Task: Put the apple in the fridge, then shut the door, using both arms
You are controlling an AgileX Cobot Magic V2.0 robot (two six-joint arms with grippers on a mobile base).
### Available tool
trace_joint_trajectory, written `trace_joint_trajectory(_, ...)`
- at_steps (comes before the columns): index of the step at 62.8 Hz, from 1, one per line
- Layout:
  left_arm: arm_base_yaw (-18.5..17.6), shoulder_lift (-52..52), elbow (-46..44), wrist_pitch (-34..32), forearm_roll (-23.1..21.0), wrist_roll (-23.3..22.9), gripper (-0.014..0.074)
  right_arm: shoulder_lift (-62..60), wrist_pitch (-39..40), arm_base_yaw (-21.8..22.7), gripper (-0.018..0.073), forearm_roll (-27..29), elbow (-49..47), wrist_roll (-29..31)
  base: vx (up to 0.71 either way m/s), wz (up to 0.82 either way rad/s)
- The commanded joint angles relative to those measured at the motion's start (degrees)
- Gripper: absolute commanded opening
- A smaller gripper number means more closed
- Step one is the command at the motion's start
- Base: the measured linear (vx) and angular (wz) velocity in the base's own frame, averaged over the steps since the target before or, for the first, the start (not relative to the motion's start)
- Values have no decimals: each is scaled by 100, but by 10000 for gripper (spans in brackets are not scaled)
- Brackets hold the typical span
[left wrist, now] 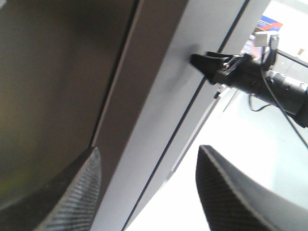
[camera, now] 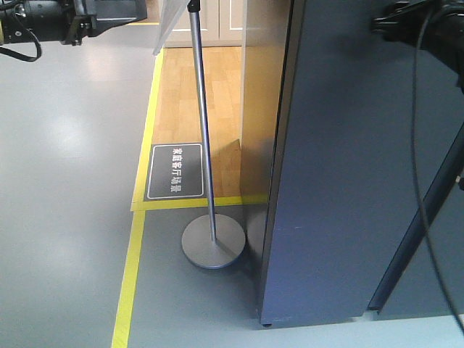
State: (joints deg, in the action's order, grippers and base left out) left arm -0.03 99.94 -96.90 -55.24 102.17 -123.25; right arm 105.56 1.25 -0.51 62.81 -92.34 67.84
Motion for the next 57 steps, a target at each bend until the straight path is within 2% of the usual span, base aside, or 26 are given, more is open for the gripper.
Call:
trace_joint_trajectory(1, 3, -276, -189, -21, 11, -7, 392, -619, -892, -66, 403, -110, -224, 234, 0, -1)
trace_joint_trajectory(10, 3, -276, -189, -410, 5, -7, 283, -1252, -2340, -66, 224, -110, -224, 235, 0, 1)
trace_joint_trajectory(19, 3, -276, -189, -1114, 5, -7, 104, -1841, -3782, -85, -14, -123, -224, 235, 0, 0)
trace_joint_trajectory(25, 3, -282, -189, -1746, 5, -7, -10, -2195, -4595, -85, -11, -114, -194, 105, 0, 0)
trace_joint_trajectory(30, 3, -304, -189, -2366, -43, -7, -8, -2460, -5045, -85, -6, -114, -102, 32, 0, 0)
trace_joint_trajectory(36, -66, -511, 25, -2403, 18, -7, -8, -2834, -5285, -85, -6, -114, 240, 19, 0, 0)
trace_joint_trajectory(45, -293, -1108, 829, -2403, 19, -7, -8, -3592, -5109, -85, -5, -114, 1325, 205, 0, 0)
trace_joint_trajectory(52, -406, -1780, 1883, -2403, 24, 5, -8, -4380, -4691, -85, -5, -101, 2597, 324, 0, 0)
trace_joint_trajectory(57, -400, -2302, 2850, -2216, 24, 207, -8, -4924, -4414, -85, -5, -57, 3472, 386, 0, 0)
